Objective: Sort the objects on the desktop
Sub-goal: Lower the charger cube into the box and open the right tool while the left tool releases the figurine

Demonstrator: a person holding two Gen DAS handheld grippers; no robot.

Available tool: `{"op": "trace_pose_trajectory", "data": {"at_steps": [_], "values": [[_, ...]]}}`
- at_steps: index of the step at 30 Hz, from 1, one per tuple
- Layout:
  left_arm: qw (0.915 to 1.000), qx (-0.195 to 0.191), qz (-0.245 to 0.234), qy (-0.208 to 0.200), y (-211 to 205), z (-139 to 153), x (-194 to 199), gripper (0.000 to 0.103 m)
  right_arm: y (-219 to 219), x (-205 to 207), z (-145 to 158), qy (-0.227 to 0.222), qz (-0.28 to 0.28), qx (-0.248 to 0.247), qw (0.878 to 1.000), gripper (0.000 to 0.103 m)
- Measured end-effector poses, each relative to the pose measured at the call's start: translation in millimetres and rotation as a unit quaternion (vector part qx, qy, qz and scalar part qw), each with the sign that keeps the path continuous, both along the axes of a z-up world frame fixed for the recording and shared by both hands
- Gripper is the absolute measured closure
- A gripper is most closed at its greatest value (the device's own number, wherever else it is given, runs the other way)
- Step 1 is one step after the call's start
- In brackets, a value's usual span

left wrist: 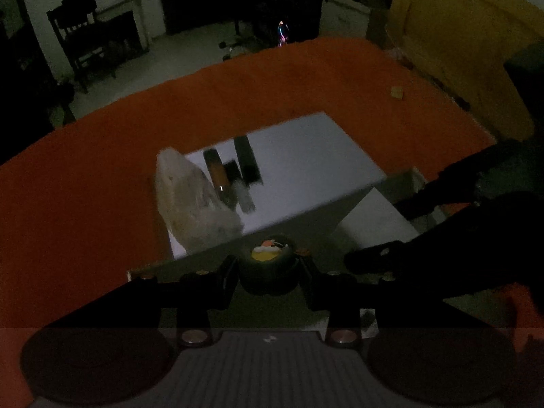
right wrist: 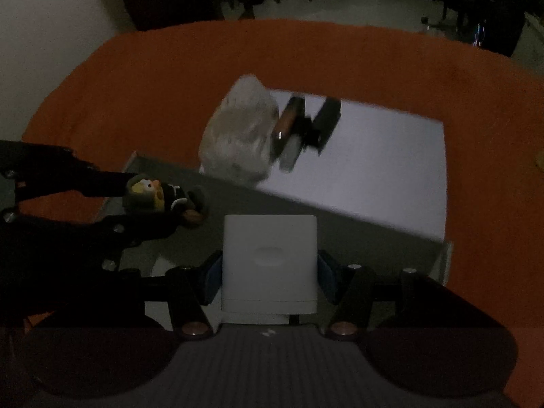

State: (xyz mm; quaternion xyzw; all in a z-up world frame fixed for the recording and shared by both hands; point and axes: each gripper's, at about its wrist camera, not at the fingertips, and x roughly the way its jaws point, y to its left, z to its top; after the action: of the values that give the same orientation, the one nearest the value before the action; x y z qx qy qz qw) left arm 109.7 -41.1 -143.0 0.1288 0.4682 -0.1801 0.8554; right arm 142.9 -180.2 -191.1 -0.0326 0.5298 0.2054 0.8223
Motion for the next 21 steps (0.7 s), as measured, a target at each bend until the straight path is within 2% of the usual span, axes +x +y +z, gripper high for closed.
{"op": "trace_pose_trajectory", "data": {"at_steps": [5, 11, 21], "values": [[0.9992, 0.021, -0.018, 0.027, -1.5, -22.1, -14.4, 0.069, 4.7, -13.2, -29.1, 0.027, 0.012, -0.006, 1.0, 0.044], [0.9956, 0.067, -0.032, 0.057, 3.7, -54.4, -27.7, 0.069, 15.6, -29.1, -71.0, 0.058, 0.036, -0.043, 0.997, 0.044], [0.9907, 0.095, -0.045, 0.086, 8.2, -82.2, -44.7, 0.069, 26.5, -47.6, -103.7, 0.088, 0.073, -0.06, 0.992, 0.044]]}}
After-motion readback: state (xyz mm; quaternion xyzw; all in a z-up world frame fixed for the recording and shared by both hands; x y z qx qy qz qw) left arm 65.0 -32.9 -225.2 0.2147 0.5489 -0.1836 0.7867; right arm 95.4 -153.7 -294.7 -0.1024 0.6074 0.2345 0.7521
